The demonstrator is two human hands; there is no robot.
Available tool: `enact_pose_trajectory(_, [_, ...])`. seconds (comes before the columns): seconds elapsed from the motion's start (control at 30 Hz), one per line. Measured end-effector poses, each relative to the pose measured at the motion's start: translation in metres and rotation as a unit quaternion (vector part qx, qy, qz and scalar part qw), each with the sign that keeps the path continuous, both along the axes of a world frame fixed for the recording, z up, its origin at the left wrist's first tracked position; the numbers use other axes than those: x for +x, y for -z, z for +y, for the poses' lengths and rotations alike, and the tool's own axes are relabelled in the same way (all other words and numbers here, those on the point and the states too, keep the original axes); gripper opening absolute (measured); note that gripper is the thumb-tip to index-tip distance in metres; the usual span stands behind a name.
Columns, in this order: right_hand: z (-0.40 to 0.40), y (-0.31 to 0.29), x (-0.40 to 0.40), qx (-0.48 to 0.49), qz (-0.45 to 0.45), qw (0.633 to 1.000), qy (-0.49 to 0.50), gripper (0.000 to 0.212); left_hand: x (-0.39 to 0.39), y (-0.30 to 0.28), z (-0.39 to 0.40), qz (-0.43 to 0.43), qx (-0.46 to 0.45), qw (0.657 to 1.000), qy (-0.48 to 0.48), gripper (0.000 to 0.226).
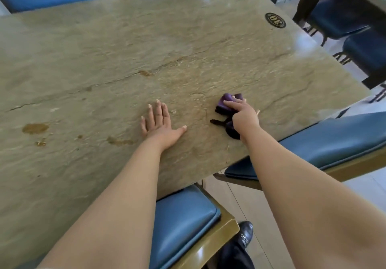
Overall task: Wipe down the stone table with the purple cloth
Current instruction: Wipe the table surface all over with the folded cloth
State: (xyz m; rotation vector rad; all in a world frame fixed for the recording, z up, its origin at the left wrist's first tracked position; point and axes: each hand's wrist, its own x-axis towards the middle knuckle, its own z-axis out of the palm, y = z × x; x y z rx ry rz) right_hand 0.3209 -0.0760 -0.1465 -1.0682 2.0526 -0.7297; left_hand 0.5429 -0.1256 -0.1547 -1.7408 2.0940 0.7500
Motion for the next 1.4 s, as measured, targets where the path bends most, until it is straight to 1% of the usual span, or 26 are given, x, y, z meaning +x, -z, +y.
enact_pose_trajectory(0.03, [0.002, -0.001, 0.002, -0.018, -0.047, 0.999, 0.017, 0.051, -0.001, -0.002, 0.001, 0.0, 0.001, 1.0, 0.0, 0.098])
enact_pose_trajectory(0.1, [0.011, -0.005, 0.012, 0.012, -0.096, 0.995, 0.014, 0.044, -0.002, -0.004, 0.002, 0.002, 0.003, 1.0, 0.003, 0.098])
enact_pose_trajectory(0.17, [0.027, -0.008, 0.026, 0.098, -0.062, 0.989, -0.091, 0.038, -0.001, -0.008, 0.005, 0.003, 0.003, 1.0, 0.005, 0.098])
enact_pose_trajectory(0.2, [0.039, -0.009, 0.032, 0.12, -0.047, 0.986, -0.106, 0.038, 0.0, -0.009, 0.005, 0.004, 0.002, 1.0, 0.007, 0.098])
enact_pose_trajectory(0.27, [0.064, -0.01, 0.044, 0.129, -0.075, 0.982, -0.114, 0.035, 0.001, -0.011, 0.005, 0.006, 0.005, 1.0, 0.013, 0.098])
enact_pose_trajectory(0.33, [0.088, -0.015, 0.051, 0.199, -0.081, 0.968, -0.13, 0.032, 0.001, -0.012, 0.005, 0.008, 0.007, 1.0, 0.017, 0.098])
enact_pose_trajectory(0.37, [0.096, -0.017, 0.054, 0.22, -0.078, 0.965, -0.123, 0.025, 0.002, -0.011, 0.005, 0.006, 0.001, 1.0, 0.019, 0.098])
enact_pose_trajectory(0.4, [0.104, -0.02, 0.06, 0.209, -0.051, 0.97, -0.11, 0.029, 0.002, -0.01, 0.005, 0.003, -0.005, 1.0, 0.021, 0.098])
enact_pose_trajectory(0.43, [0.104, -0.027, 0.062, 0.182, -0.019, 0.979, -0.089, 0.042, 0.003, -0.009, 0.005, 0.002, -0.008, 1.0, 0.023, 0.098])
enact_pose_trajectory(0.47, [0.104, -0.029, 0.065, 0.143, -0.009, 0.988, -0.058, 0.046, 0.003, -0.009, 0.005, 0.002, -0.007, 1.0, 0.023, 0.098])
enact_pose_trajectory(0.53, [0.091, -0.032, 0.064, 0.034, -0.021, 0.999, 0.012, 0.047, 0.005, -0.01, 0.004, 0.005, -0.004, 1.0, 0.023, 0.098])
enact_pose_trajectory(0.57, [0.077, -0.027, 0.059, -0.023, 0.005, 0.999, 0.028, 0.052, 0.005, -0.01, 0.003, 0.007, -0.002, 1.0, 0.022, 0.098])
enact_pose_trajectory(0.6, [0.066, -0.018, 0.052, -0.053, 0.06, 0.997, 0.023, 0.057, 0.006, -0.01, 0.001, 0.009, 0.0, 1.0, 0.02, 0.098])
enact_pose_trajectory(0.63, [0.056, -0.009, 0.046, -0.041, 0.121, 0.992, -0.001, 0.059, 0.006, -0.009, 0.0, 0.009, -0.001, 1.0, 0.018, 0.097])
enact_pose_trajectory(0.7, [0.045, 0.01, 0.043, 0.038, 0.237, 0.969, -0.053, 0.058, 0.006, -0.007, -0.002, 0.013, 0.001, 1.0, 0.011, 0.092])
enact_pose_trajectory(0.77, [0.038, 0.019, 0.053, 0.06, 0.288, 0.951, -0.091, 0.059, 0.005, -0.004, -0.003, 0.031, 0.006, 0.999, -0.007, 0.082])
enact_pose_trajectory(0.8, [0.037, 0.019, 0.061, 0.042, 0.291, 0.949, -0.116, 0.059, 0.003, -0.004, -0.003, 0.041, 0.004, 0.999, -0.019, 0.077])
enact_pose_trajectory(0.87, [0.044, 0.017, 0.077, -0.001, 0.273, 0.94, -0.204, 0.059, 0.0, -0.003, -0.005, 0.058, -0.002, 0.997, -0.043, 0.07])
enact_pose_trajectory(0.97, [0.078, 0.018, 0.086, -0.062, 0.258, 0.904, -0.335, 0.058, -0.001, 0.0, -0.007, 0.073, -0.007, 0.995, -0.061, 0.065])
enact_pose_trajectory(1.03, [0.098, 0.022, 0.082, -0.086, 0.257, 0.887, -0.375, 0.055, 0.0, 0.001, -0.007, 0.08, -0.006, 0.995, -0.067, 0.064])
enact_pose_trajectory(1.1, [0.099, 0.027, 0.077, -0.102, 0.272, 0.884, -0.367, 0.051, 0.0, 0.001, -0.007, 0.087, -0.003, 0.994, -0.072, 0.063])
enact_pose_trajectory(1.13, [0.093, 0.028, 0.076, -0.103, 0.281, 0.893, -0.336, 0.049, 0.0, 0.001, -0.006, 0.09, -0.006, 0.993, -0.075, 0.063])
enact_pose_trajectory(1.23, [0.054, 0.028, 0.081, -0.046, 0.297, 0.934, -0.195, 0.05, 0.001, 0.002, -0.006, 0.087, -0.014, 0.993, -0.072, 0.062])
enact_pose_trajectory(1.3, [0.019, 0.026, 0.081, 0.002, 0.291, 0.946, -0.139, 0.051, 0.002, 0.003, -0.005, 0.087, -0.01, 0.994, -0.071, 0.061])
enact_pose_trajectory(1.37, [-0.007, 0.023, 0.082, 0.033, 0.281, 0.95, -0.131, 0.054, 0.0, 0.007, -0.005, 0.084, -0.021, 0.993, -0.077, 0.06])
enact_pose_trajectory(1.4, [-0.01, 0.022, 0.086, 0.04, 0.281, 0.948, -0.146, 0.056, -0.001, 0.008, -0.005, 0.078, -0.033, 0.993, -0.079, 0.06])
